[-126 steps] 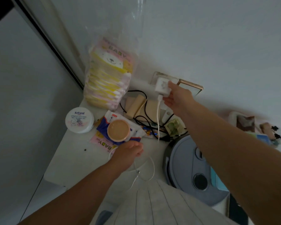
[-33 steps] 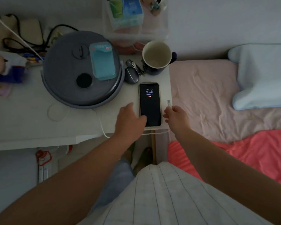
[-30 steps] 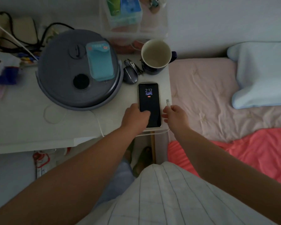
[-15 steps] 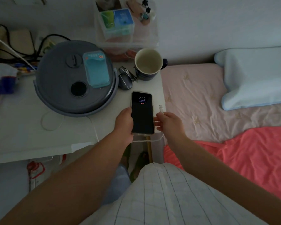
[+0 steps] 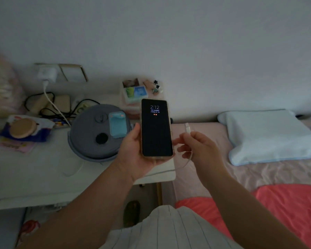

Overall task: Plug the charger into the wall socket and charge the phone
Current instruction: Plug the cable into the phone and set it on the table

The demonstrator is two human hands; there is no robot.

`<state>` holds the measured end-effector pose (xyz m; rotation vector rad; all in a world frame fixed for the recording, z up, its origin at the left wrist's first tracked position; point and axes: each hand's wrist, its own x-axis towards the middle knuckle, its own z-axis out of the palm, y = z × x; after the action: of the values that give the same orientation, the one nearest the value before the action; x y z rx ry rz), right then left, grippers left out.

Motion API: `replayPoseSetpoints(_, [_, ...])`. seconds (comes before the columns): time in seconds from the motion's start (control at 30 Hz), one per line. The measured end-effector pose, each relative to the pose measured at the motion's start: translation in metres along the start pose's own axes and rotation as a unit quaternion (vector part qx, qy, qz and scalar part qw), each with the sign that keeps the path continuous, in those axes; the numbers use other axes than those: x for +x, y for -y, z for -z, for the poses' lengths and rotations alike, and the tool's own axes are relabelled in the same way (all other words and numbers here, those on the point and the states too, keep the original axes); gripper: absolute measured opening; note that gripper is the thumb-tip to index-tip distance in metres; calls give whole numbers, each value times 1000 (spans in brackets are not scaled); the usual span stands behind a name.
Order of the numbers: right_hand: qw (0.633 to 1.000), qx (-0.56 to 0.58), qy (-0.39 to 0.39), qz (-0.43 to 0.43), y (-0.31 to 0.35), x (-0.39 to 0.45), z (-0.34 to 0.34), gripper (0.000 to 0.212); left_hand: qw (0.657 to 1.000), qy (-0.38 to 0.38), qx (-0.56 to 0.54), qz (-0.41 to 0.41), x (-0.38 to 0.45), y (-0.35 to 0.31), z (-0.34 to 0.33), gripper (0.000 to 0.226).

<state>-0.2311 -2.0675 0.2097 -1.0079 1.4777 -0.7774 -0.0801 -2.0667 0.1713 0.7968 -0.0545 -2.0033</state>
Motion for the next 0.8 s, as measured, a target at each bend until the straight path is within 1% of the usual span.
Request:
replayPoseSetpoints(0.07, [1000, -18, -1, 24, 15, -15, 1, 27, 999, 34, -19, -32, -9, -9, -14, 65])
replayPoseSetpoints(0.13, [998, -33, 20, 44, 28, -32, -1, 31, 996, 62, -27, -57, -15, -19, -30, 65])
replayPoseSetpoints(0.27, [994, -28, 68, 78, 50, -63, -12, 32, 990, 89, -38, -106, -24, -31, -64, 64])
replayPoseSetpoints(0.33, [993, -17, 94, 76, 59, -72, -15, 30, 987, 98, -44, -120, -28, -33, -76, 66])
replayPoseSetpoints(0.4, [992, -1, 111, 63, 65, -77, -16, 30, 986, 94, -36, -134, -31, -33, -84, 67])
replayPoseSetpoints(0.53, [992, 39, 110, 42, 72, -80, -14, 29, 985, 81, -36, -148, -34, -28, -89, 71])
replayPoseSetpoints(0.8, [991, 7, 120, 53, 67, -81, -14, 34, 984, 84, -58, -148, -37, -25, -85, 69])
